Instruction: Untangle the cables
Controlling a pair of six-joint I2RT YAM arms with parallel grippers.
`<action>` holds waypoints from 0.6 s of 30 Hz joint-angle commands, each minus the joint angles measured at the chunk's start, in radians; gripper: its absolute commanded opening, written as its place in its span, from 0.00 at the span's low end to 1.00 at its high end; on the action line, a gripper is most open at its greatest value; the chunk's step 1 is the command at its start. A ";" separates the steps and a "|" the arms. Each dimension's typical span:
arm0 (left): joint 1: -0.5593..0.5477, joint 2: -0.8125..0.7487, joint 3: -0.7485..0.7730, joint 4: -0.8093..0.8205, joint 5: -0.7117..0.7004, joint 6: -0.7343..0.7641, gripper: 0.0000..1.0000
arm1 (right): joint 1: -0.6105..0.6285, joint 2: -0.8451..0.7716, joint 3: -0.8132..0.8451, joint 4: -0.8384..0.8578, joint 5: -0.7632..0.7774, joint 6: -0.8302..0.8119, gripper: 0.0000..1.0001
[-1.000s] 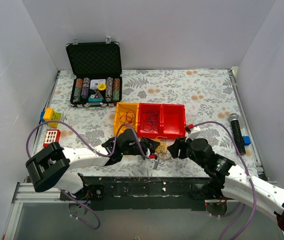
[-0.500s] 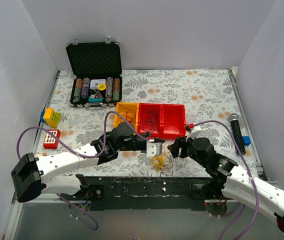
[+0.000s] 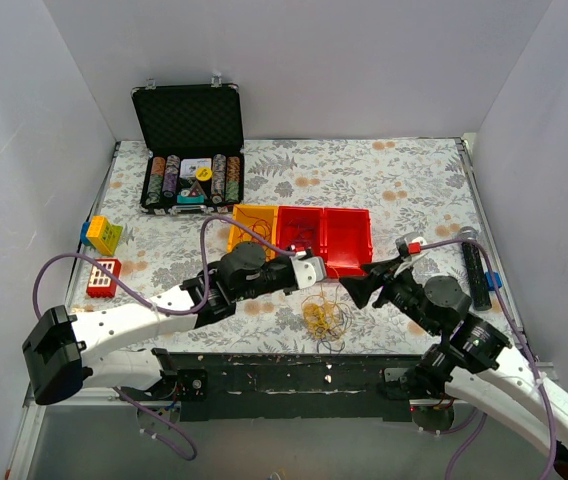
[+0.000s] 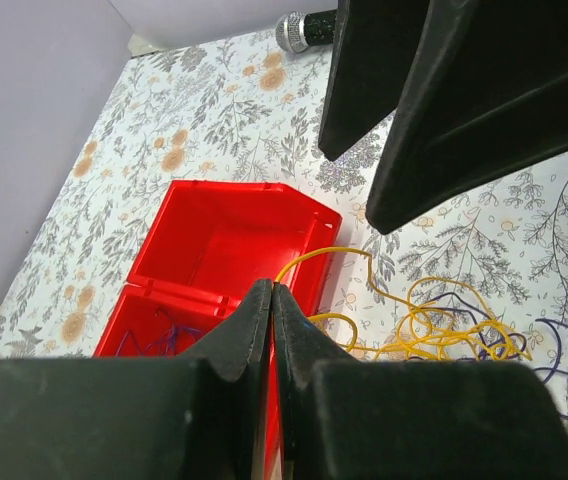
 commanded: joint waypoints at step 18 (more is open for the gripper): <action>-0.002 0.037 0.304 -0.155 0.214 0.006 0.00 | -0.001 0.301 -0.061 0.440 -0.058 -0.168 0.73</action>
